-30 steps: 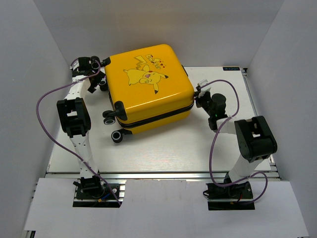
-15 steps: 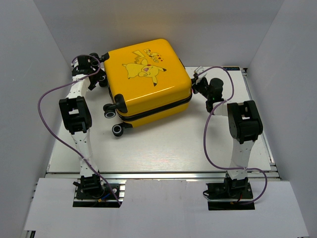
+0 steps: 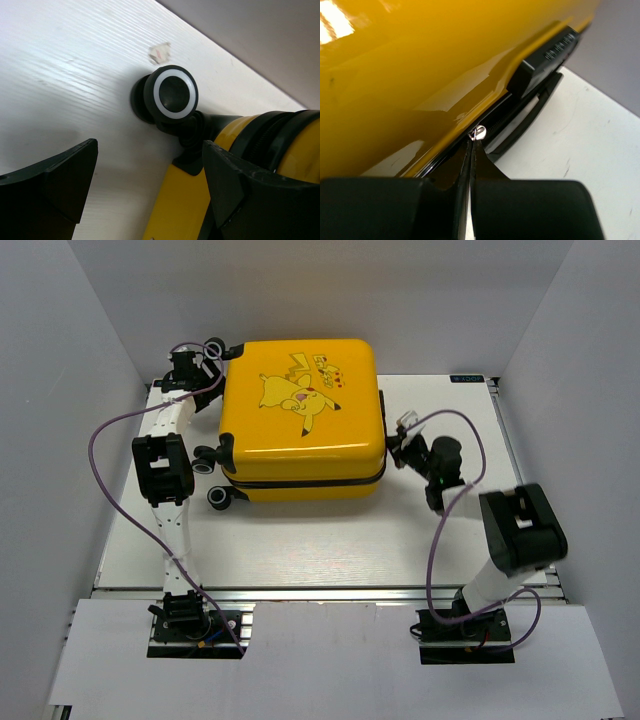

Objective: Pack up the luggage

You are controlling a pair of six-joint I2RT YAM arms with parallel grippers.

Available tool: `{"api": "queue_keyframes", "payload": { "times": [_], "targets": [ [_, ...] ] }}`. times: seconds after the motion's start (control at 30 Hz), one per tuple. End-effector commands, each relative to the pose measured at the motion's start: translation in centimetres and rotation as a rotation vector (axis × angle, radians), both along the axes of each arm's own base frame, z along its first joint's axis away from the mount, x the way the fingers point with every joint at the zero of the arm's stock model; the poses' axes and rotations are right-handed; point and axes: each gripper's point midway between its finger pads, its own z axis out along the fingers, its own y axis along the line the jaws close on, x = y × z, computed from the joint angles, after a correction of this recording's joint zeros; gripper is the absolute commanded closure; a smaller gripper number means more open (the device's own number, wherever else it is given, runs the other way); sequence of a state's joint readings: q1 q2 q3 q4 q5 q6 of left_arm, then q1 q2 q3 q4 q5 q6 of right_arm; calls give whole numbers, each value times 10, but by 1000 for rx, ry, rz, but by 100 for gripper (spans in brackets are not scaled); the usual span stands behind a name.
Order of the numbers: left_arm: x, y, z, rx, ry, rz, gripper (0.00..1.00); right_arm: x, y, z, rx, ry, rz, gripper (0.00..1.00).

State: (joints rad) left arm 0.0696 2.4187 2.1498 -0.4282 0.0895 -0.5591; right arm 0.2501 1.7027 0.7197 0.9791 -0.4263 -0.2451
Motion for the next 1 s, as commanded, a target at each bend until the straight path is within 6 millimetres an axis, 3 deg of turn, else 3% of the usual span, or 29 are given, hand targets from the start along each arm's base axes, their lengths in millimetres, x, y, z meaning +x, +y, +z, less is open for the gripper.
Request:
{"api": "queue_keyframes", "payload": {
  "times": [0.0,0.03,0.07,0.13,0.2,0.23,0.3,0.43,0.53,0.57,0.6,0.67,0.7,0.73,0.77,0.8,0.83,0.97],
  "targets": [
    [-26,-166,31,-31,-83,-495,5,-109,88,15,54,-7,389,100],
    [-33,-179,29,-34,-75,-530,5,-120,86,25,67,-15,377,100],
    [-41,-201,28,-32,-73,-577,5,-137,87,16,69,18,382,100],
    [-50,-221,24,-18,-76,-637,4,-152,88,25,100,35,341,100],
    [-60,-246,25,-13,-89,-710,3,-157,77,18,112,70,262,100],
    [-60,-254,30,-9,-100,-721,3,-158,70,25,131,51,213,100],
    [-62,-268,29,11,-104,-739,2,-158,59,19,132,59,152,100],
    [-55,-274,40,27,-123,-722,2,-149,27,35,244,62,-37,100],
    [-46,-256,73,48,-150,-610,2,-163,29,38,277,69,9,100],
    [-45,-254,94,51,-183,-594,2,-165,30,36,279,81,17,100],
    [-45,-235,125,74,-206,-507,2,-170,35,32,273,106,47,100],
    [-51,-216,153,122,-226,-414,2,-173,40,29,277,130,74,100],
    [-50,-192,166,184,-229,-294,2,-175,43,27,274,142,91,100],
    [-63,-179,194,208,-251,-256,2,-174,45,29,273,139,99,100],
    [-70,-170,201,233,-243,-228,2,-174,46,27,267,142,103,100],
    [-73,-145,212,286,-235,-136,2,-174,48,27,265,142,113,100],
    [-89,-124,225,321,-213,-83,2,-173,49,32,270,127,119,100],
    [-138,-54,224,434,-57,124,2,-171,50,36,273,113,121,100]
  ]
}}
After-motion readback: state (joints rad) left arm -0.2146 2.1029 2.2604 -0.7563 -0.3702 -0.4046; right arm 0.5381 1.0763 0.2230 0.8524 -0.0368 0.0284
